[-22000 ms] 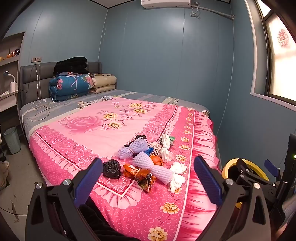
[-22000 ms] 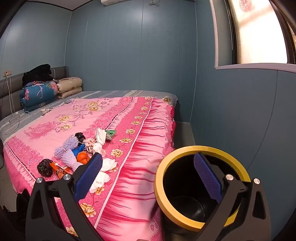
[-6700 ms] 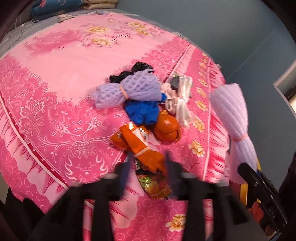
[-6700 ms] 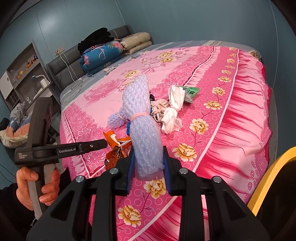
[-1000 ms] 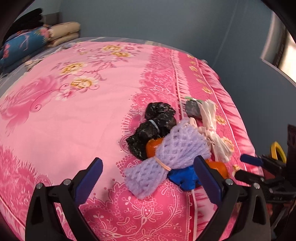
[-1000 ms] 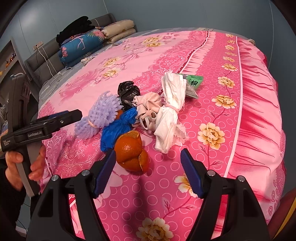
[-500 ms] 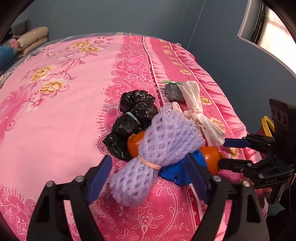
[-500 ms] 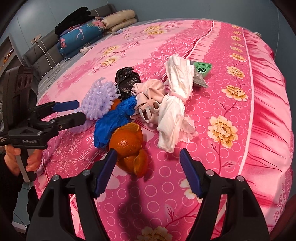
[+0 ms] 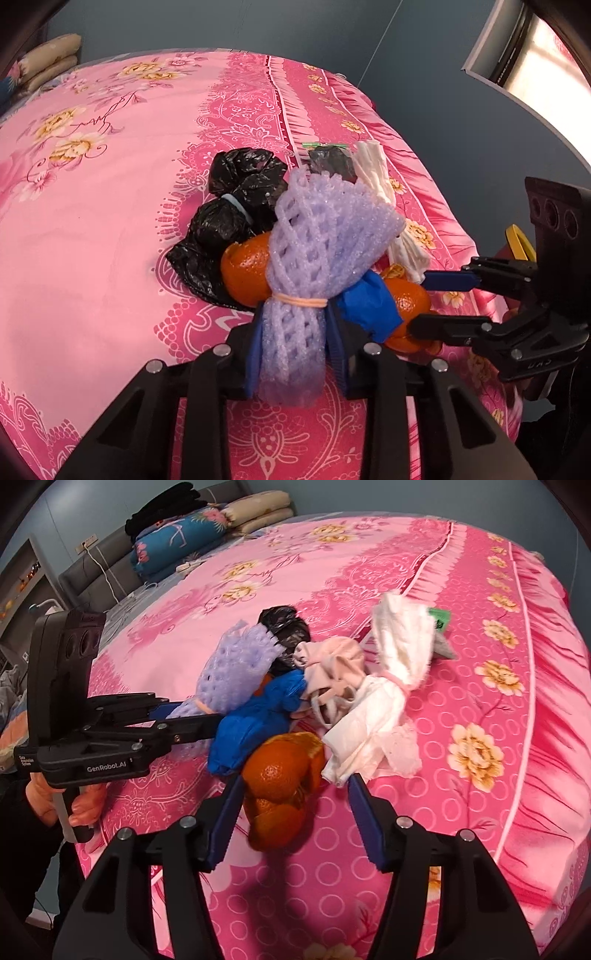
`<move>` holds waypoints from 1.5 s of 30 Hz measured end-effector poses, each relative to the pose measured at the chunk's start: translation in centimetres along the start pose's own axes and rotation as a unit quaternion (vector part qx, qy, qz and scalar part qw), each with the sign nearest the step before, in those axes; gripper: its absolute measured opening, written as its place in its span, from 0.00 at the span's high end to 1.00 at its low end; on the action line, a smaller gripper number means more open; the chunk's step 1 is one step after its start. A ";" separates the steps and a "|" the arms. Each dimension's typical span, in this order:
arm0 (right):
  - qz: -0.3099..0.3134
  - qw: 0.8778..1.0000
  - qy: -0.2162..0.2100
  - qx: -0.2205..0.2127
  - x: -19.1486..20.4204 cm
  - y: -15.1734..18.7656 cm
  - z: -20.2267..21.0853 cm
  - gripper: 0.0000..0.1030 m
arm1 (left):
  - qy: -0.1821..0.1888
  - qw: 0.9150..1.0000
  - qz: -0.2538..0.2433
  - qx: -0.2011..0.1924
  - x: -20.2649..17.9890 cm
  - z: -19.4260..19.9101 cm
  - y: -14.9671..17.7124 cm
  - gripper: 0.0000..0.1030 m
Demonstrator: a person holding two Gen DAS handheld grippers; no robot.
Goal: Collect trash
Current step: 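Grasp the lavender foam net with the left tool while the right tool grasps the orange peel, then lift the foam net and orange peel and carry both over the bin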
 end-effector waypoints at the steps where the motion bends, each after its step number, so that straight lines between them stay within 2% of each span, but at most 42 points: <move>1: 0.004 1.000 0.002 0.002 0.1 -0.1 -0.1 0.50 | 0.003 1.000 0.005 -0.001 0.1 0.0 0.0 0.73; 3: 0.010 1.000 0.005 0.003 0.5 -0.2 -0.4 0.51 | 0.008 1.000 0.015 -0.003 0.1 0.1 0.0 0.73; 8: 0.021 1.000 0.010 0.003 1.2 -0.2 -0.7 0.63 | 0.013 0.999 0.032 -0.008 0.4 0.4 -0.1 0.75; 13: 0.017 1.000 0.002 0.003 1.4 -0.3 -0.5 0.80 | 0.013 0.999 0.038 -0.016 0.4 1.3 -0.2 0.75; 20: 0.005 1.000 -0.012 0.009 1.5 0.1 0.2 0.83 | 0.004 0.999 0.043 -0.027 0.2 2.8 -0.4 0.75; 27: -0.015 0.999 -0.040 0.012 1.2 1.4 2.6 0.87 | -0.007 0.998 0.054 -0.038 0.3 4.5 -0.1 0.75; 30: -0.015 0.999 -0.040 0.005 1.2 1.8 3.9 0.88 | -0.014 0.997 0.059 -0.043 0.3 5.1 0.2 0.75; 34: -0.002 0.999 -0.048 0.014 1.6 2.6 4.4 0.88 | -0.021 0.997 0.064 -0.048 -0.1 5.9 0.4 0.75; 38: 0.014 0.999 -0.041 0.003 2.1 2.9 5.3 0.84 | -0.027 0.996 0.067 -0.055 -0.4 7.0 0.7 0.75; 39: 0.017 0.999 -0.041 0.002 2.1 3.0 5.3 0.82 | -0.030 0.996 0.067 -0.057 -0.4 7.3 0.7 0.75; 41: 0.026 0.999 -0.031 -0.002 2.4 3.0 5.6 0.71 | -0.032 0.995 0.068 -0.058 -0.4 7.7 0.8 0.75; 42: 0.032 0.999 -0.028 -0.004 2.6 2.9 5.6 0.62 | -0.034 0.995 0.070 -0.058 -0.3 8.0 0.9 0.75; 43: 0.035 0.999 -0.025 -0.002 2.7 2.8 5.3 0.59 | -0.036 0.995 0.071 -0.059 -0.3 8.1 1.0 0.75; 45: 0.039 0.999 -0.020 0.008 2.8 2.9 4.7 0.59 | -0.038 0.995 0.074 -0.062 -0.2 8.5 1.2 0.75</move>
Point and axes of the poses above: each gripper's, at about its wrist camera, not at the fingertips, and z roughly against the way its jaws point, x to its left, y to its underside, the point moved 8 cm from there along -z, roughly the way its jaws point, and after that the axes turned 2 degrees about z, right-handed, at the moved point
